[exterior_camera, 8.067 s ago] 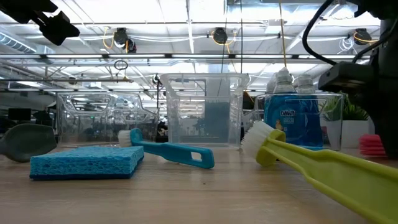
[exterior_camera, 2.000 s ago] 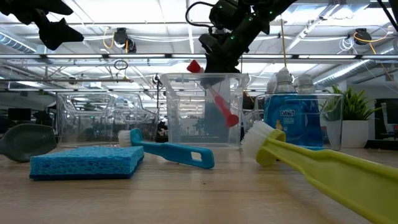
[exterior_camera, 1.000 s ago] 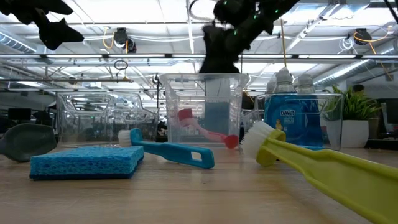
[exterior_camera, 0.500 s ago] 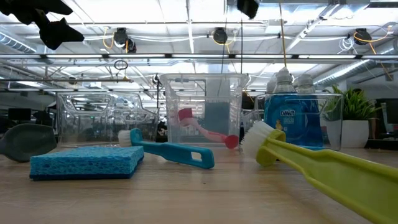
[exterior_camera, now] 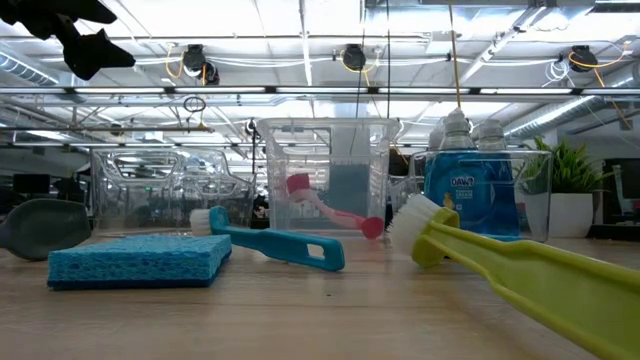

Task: Pick & Place Kitchen Sink Supplies
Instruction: Put the green dishwashing brush into the middle transparent bin

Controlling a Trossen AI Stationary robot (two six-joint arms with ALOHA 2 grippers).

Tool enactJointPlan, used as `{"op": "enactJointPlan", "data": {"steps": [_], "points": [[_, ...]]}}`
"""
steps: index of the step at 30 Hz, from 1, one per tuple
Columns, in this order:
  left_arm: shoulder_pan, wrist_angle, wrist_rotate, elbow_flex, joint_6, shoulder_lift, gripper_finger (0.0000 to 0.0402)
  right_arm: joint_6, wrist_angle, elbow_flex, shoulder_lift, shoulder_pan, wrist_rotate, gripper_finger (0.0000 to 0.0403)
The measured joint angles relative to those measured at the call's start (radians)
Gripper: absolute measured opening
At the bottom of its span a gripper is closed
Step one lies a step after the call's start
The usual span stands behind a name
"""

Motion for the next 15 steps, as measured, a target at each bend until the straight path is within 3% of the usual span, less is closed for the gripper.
{"op": "enactJointPlan", "data": {"steps": [7, 15], "points": [[0.000, 0.000, 0.000, 0.000, 0.004, 0.000, 0.0325, 0.229, -0.009, 0.000, 0.069, 0.070, -0.002, 0.0114], [0.000, 0.000, 0.000, 0.000, 0.004, 0.000, 0.0309, 0.376, -0.004, 0.000, 0.168, 0.094, -0.001, 0.0114]]}}
